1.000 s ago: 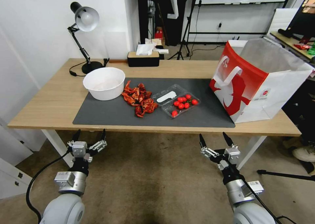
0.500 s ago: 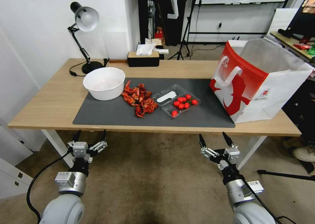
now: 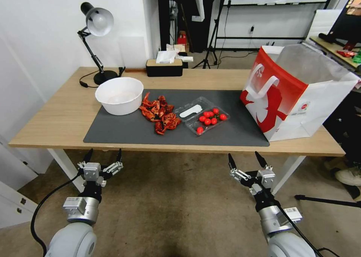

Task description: Pick up the trash from the table and place it into the takeout bag.

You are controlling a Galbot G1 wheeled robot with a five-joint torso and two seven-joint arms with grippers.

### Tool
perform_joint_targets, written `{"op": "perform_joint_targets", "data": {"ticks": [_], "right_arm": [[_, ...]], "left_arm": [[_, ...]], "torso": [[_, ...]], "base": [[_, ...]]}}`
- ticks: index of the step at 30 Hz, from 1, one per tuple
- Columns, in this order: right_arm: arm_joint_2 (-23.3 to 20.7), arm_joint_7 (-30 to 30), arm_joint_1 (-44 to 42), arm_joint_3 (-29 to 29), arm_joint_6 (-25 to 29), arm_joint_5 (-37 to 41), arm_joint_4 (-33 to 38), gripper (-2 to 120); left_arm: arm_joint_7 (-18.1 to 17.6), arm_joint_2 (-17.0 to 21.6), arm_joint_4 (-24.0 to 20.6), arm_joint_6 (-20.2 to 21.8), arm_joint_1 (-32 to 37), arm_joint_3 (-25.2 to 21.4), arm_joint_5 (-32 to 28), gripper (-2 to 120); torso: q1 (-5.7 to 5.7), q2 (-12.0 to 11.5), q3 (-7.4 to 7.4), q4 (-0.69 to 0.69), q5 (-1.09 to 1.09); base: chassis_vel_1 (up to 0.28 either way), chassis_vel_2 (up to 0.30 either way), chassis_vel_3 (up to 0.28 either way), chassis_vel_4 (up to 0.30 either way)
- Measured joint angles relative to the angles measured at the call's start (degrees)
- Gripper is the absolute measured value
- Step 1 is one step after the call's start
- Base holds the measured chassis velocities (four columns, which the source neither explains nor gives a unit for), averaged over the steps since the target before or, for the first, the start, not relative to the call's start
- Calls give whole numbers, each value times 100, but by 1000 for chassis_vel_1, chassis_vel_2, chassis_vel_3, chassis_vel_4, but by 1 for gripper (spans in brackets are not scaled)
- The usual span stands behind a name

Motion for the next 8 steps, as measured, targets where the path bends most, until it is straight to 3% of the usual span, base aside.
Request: {"op": "perform_joint_targets", "data": {"ticks": [8], "right_arm": [[0,3,0,0,0,0,2,100]], "left_arm": [[1,0,0,4,-1,2,-2,100]], "torso": [[0,0,0,0,0]], "base": [[0,0,0,0]]}}
